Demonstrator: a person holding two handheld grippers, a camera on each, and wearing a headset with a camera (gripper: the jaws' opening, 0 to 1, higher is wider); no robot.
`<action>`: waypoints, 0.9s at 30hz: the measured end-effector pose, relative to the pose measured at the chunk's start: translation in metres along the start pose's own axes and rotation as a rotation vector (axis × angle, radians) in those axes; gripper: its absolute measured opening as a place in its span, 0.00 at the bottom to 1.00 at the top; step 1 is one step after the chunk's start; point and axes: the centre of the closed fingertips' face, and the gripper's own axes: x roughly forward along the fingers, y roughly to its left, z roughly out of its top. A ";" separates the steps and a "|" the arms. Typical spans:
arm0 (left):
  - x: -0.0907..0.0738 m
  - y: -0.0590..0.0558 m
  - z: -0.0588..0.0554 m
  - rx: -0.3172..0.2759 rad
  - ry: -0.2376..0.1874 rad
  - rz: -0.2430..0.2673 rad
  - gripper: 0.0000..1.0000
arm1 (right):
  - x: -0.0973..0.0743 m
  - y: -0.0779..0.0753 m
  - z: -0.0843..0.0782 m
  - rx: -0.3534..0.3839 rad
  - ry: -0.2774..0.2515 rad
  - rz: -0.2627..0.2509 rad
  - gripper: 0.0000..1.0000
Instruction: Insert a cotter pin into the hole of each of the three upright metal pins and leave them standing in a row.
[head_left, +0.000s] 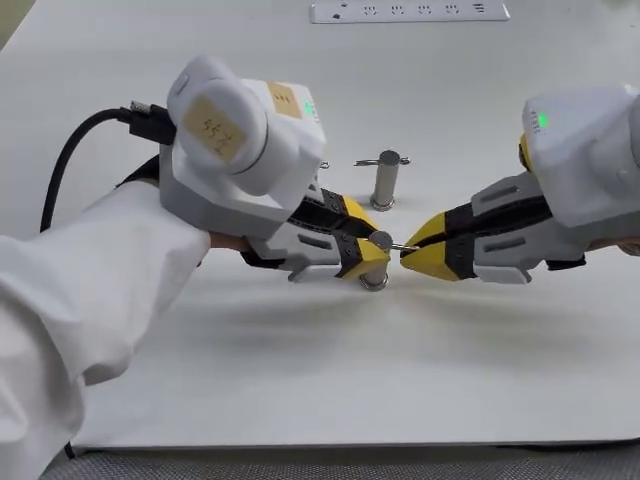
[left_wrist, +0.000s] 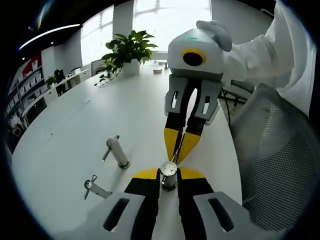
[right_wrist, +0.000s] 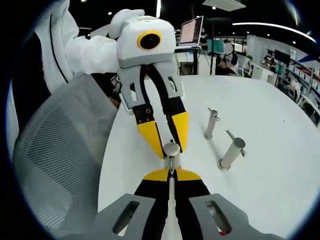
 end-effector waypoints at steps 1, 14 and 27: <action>0.000 0.000 0.000 0.000 0.001 0.000 0.10 | 0.001 -0.001 0.001 -0.001 0.004 0.001 0.00; 0.001 0.001 0.000 0.008 0.004 0.000 0.10 | 0.003 0.001 0.006 -0.076 0.059 0.028 0.00; -0.001 0.002 -0.001 0.020 0.005 0.002 0.11 | 0.004 0.001 0.006 -0.135 0.109 0.047 0.00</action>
